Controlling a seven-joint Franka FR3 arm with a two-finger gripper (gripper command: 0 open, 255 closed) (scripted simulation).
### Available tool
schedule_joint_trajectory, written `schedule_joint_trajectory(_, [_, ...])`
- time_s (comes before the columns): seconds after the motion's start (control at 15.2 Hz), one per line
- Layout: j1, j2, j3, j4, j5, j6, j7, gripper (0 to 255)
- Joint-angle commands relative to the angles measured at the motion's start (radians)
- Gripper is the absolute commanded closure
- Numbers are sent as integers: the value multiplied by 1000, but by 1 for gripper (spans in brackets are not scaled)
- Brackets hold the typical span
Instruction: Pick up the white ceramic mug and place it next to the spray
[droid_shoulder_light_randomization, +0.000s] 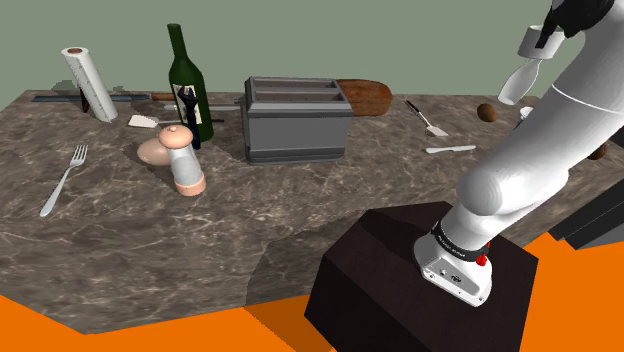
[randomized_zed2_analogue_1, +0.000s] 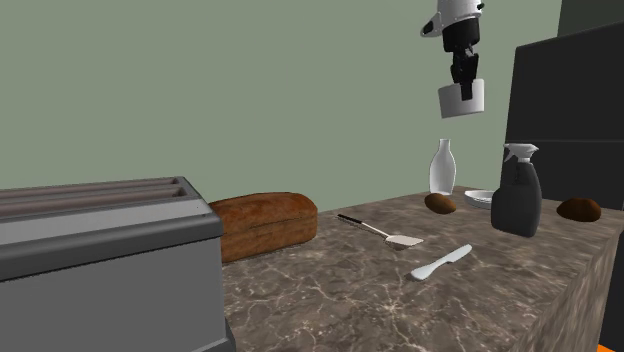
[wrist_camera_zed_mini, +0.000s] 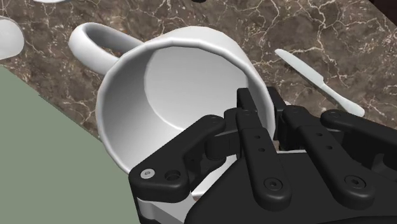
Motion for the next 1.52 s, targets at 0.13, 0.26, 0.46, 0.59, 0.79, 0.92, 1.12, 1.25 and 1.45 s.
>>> schedule_joint_trajectory(0.13, [-41, 50, -30, 7, 42, 39, -66, 255])
schedule_joint_trajectory(0.26, [-35, 37, -28, -31, 31, 67, -55, 255])
schedule_joint_trajectory(0.46, [-29, 21, -25, -84, 18, 109, -40, 255])
schedule_joint_trajectory(0.59, [-26, 12, -23, -118, 11, 136, -31, 255])
schedule_joint_trajectory(0.79, [-23, 2, -21, -167, 2, 176, -19, 255])
schedule_joint_trajectory(0.92, [-22, -2, -21, -197, -3, 203, -12, 255])
schedule_joint_trajectory(1.12, [-21, -7, -20, -241, -8, 242, -3, 255])
schedule_joint_trajectory(1.25, [-20, -8, -20, -268, -10, 269, 2, 255])
schedule_joint_trajectory(1.45, [-21, -7, -21, -308, -11, 308, 9, 255])
